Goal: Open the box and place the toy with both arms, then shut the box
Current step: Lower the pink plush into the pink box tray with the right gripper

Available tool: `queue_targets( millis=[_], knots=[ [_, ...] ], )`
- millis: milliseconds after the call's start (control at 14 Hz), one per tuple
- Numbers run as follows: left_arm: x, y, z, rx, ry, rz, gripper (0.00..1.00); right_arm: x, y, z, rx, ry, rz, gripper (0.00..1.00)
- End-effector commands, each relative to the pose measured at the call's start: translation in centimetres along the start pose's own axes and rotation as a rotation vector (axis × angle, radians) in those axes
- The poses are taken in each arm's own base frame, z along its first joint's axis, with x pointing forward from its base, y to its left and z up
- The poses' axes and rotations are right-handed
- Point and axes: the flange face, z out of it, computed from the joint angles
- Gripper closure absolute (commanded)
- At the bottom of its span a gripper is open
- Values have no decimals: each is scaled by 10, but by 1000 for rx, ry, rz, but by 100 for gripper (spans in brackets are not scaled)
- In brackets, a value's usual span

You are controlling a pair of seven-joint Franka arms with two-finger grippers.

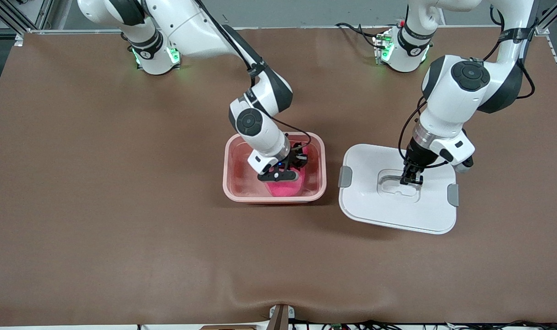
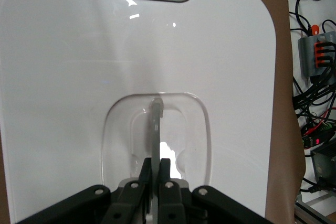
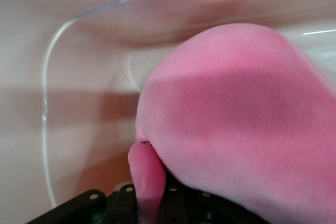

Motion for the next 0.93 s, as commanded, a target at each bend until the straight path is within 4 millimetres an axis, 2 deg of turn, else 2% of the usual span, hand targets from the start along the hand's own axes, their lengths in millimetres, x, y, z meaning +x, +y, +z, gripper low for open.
queue_targets(
  millis=[0, 71, 143, 214, 356, 570, 855],
  knots=[
    [2, -5, -8, -21, 7, 17, 100, -4, 20, 38, -70, 6, -3, 100],
    [2, -4, -9, -22, 7, 15, 100, -3, 20, 37, -75, 10, -13, 79],
    [1, -5, -8, -21, 6, 18, 100, -4, 20, 38, -84, 14, -25, 28],
    [1, -4, -9, -22, 6, 17, 100, -3, 19, 36, -83, 17, -30, 0],
    [1, -5, -7, -19, 6, 18, 100, 5, 19, 24, -92, 37, -44, 0],
    [1, -4, -8, -21, 6, 17, 100, 8, 8, 6, -76, 54, -56, 0],
    [-2, -5, -9, -22, 5, 21, 100, 16, -15, -22, -30, 93, -76, 0]
  ],
)
